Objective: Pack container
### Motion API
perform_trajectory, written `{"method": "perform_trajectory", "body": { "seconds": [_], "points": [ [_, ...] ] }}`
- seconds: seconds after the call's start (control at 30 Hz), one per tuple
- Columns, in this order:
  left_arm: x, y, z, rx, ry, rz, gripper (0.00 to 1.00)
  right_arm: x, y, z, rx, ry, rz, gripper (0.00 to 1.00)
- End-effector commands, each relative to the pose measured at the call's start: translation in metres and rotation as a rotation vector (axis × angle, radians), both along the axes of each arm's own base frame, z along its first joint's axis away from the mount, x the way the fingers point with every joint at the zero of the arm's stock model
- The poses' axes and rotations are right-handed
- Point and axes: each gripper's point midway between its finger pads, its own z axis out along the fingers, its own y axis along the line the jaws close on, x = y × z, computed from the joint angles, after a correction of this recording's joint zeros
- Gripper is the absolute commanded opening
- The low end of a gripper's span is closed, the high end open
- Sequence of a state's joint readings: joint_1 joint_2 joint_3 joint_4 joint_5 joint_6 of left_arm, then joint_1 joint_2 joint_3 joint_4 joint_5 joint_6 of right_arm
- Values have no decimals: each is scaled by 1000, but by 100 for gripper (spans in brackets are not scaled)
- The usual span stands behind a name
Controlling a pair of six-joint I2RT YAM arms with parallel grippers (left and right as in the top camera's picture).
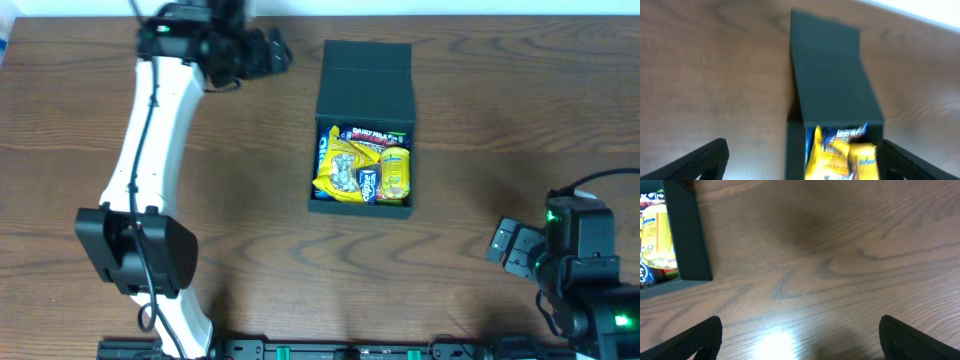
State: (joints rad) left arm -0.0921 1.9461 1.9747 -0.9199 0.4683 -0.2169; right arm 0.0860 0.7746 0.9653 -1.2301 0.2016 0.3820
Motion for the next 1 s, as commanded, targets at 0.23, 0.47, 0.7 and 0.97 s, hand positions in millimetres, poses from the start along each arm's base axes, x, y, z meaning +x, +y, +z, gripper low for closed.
{"method": "perform_trajectory", "body": {
  "seconds": [0.23, 0.47, 0.7, 0.97],
  "points": [
    [54, -27, -47, -181, 71, 3, 95, 0, -4, -1, -10, -3, -21, 99],
    [78, -55, -110, -238, 174, -28, 95, 0, -4, -1, -10, -3, -21, 99],
    [73, -74, -161, -225, 264, -49, 95, 0, -4, -1, -10, -3, -21, 99],
    [64, -97, -177, -216, 278, -120, 95, 0, -4, 0, -10, -4, -21, 99]
  ]
}}
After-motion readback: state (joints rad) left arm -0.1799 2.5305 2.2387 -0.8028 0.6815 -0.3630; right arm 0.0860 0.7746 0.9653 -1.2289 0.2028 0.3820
